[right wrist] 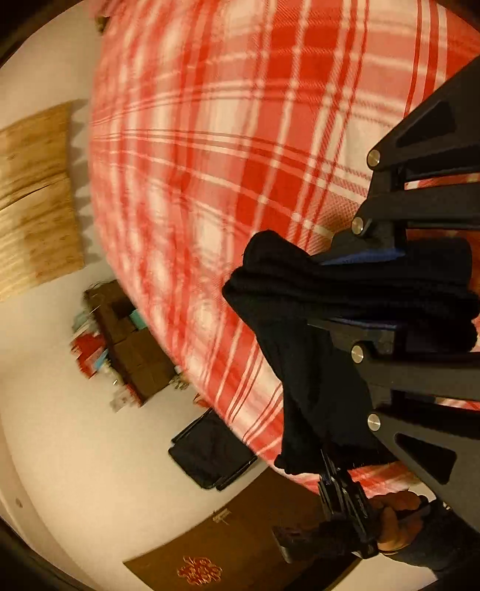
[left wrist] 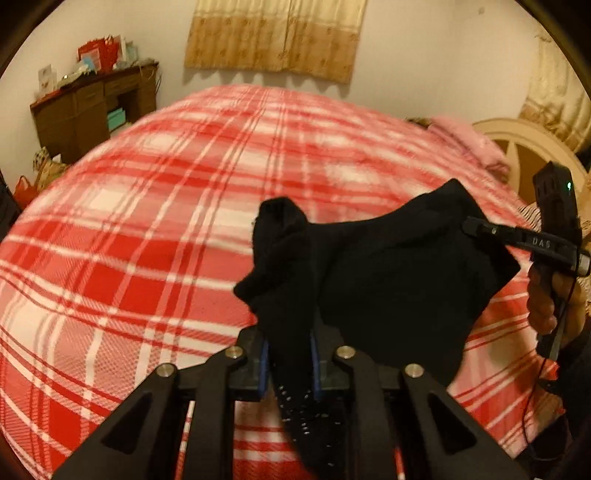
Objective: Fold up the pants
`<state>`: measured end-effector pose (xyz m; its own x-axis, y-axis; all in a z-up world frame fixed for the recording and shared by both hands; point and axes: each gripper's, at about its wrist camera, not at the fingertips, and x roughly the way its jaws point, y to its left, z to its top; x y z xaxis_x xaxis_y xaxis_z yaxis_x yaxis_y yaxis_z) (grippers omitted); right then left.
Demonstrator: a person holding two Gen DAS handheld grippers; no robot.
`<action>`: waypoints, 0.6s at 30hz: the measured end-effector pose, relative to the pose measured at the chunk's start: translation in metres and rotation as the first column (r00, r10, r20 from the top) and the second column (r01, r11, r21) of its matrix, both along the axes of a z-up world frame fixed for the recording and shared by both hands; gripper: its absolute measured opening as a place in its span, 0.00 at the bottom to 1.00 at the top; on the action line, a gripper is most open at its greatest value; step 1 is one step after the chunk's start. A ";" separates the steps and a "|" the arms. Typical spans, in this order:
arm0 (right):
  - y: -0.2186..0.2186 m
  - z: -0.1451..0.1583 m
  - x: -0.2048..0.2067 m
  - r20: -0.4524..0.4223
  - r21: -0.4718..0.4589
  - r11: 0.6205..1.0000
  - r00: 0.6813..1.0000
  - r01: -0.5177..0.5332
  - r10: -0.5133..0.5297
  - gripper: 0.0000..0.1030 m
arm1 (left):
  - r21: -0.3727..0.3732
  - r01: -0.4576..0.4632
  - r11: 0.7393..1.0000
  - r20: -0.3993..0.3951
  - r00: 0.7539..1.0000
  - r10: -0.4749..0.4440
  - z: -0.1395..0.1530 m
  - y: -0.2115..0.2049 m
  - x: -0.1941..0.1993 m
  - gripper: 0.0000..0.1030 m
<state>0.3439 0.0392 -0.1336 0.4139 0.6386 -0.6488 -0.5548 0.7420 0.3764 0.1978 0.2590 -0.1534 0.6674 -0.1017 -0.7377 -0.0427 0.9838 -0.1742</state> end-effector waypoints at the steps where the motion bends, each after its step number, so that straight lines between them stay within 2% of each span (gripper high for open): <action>1: 0.001 -0.008 0.004 -0.018 -0.004 1.000 1.000 0.007 -0.007 0.24 | 0.018 -0.020 1.000 -0.013 1.000 0.020 -0.007 0.001 0.002 0.40; 2: 0.000 -0.017 0.007 -0.039 -0.004 1.000 0.999 0.015 -0.016 0.26 | 0.044 -0.049 0.998 -0.015 0.999 0.050 -0.014 0.001 0.003 0.60; 3: -0.005 -0.024 0.010 -0.052 -0.004 1.000 0.998 0.028 -0.028 0.26 | 0.060 -0.071 0.996 -0.010 0.997 0.072 -0.017 0.004 0.003 0.69; 4: -0.010 -0.029 0.012 -0.055 -0.012 0.999 0.997 0.048 -0.049 0.32 | 0.068 -0.096 0.993 -0.010 0.995 0.097 -0.022 0.006 0.003 0.83; 5: -0.018 -0.032 0.011 -0.053 -0.022 0.997 0.996 0.069 -0.070 0.40 | 0.057 -0.108 0.993 -0.010 0.994 0.109 -0.024 0.009 0.004 0.88; 7: -0.027 -0.036 0.010 -0.035 -0.058 0.992 0.993 0.108 -0.111 0.46 | 0.023 -0.118 0.993 0.004 0.993 0.118 -0.025 0.015 0.004 0.88; 11: -0.040 -0.031 0.000 0.026 -0.104 0.982 0.988 0.157 -0.155 0.46 | 0.030 -0.155 0.987 0.011 0.988 0.154 -0.021 0.019 0.003 0.93; 14: -0.044 -0.015 -0.018 0.115 -0.107 0.975 0.977 0.192 -0.180 0.46 | 0.018 -0.184 0.983 0.025 0.983 0.183 -0.016 0.024 -0.003 0.93; 18: -0.042 -0.005 -0.041 0.127 -0.050 0.995 0.989 0.083 -0.076 0.47 | 0.001 -0.222 0.975 0.052 0.974 0.222 -0.014 0.035 -0.004 0.94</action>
<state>0.3027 -0.0030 -0.1384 0.5417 0.5651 -0.6223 -0.5335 0.8032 0.2650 0.1937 0.2940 -0.1671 0.7096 0.0576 -0.7023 -0.2511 0.9519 -0.1755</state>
